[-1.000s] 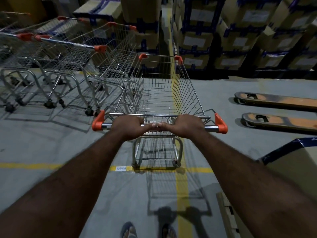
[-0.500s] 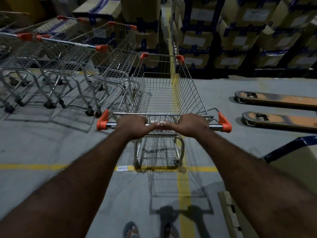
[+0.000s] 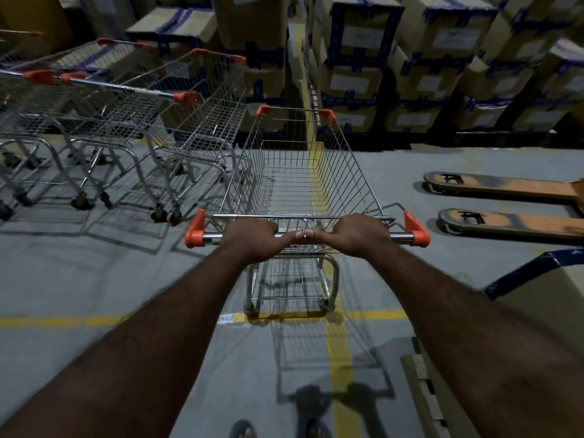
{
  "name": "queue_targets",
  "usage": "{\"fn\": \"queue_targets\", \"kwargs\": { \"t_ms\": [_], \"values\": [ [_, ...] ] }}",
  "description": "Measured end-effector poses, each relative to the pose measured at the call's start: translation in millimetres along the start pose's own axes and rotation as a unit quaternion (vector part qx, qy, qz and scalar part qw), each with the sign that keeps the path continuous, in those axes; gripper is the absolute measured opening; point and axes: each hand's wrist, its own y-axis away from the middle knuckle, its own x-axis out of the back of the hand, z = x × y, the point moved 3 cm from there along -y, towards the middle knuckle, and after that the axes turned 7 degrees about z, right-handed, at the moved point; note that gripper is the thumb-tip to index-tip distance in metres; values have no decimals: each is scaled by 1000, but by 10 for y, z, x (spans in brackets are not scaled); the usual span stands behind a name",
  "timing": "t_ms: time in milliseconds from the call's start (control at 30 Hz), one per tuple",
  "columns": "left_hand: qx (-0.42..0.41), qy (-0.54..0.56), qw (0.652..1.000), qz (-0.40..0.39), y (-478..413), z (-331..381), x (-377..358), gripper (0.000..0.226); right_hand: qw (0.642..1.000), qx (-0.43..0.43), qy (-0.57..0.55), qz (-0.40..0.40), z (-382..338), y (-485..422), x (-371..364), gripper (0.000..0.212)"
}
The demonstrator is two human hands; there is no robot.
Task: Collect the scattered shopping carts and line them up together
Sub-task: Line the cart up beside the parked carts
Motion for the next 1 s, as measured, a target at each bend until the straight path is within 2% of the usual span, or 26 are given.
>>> {"fn": "queue_targets", "kwargs": {
  "t_ms": [100, 200, 267, 333, 467, 667, 867, 1000],
  "values": [
    [-6, 6, 1000, -15, -26, -7, 0, 99, 1000, -5, -6, -4, -4, 14, 6, 96],
    [10, 63, 994, -84, -91, -38, 18, 104, 996, -26, -44, -79, -1, -55, 22, 92],
    [7, 113, 988, -106, -159, -45, 69, 94, 981, -51, -100, -157, 25, -169, 39, 96],
    [9, 135, 987, -88, -242, -59, 149, 76, 975, -45, -119, -182, -3, -357, 89, 90],
    [40, 160, 986, -32, -371, -149, 376, 62, 981, 23, -87, -169, -299, -809, 367, 71],
    [69, 174, 982, 35, -490, -665, 809, 44, 986, 107, -82, -99, -797, -1243, 674, 61],
    [120, 147, 978, 81, -591, -1730, 1196, 36, 986, 158, -34, -51, -1573, -1858, 901, 49],
    [145, 133, 975, 101, -684, -2655, 1367, 38, 981, 190, -21, -27, -2276, -2371, 1006, 57]
  ]
}}
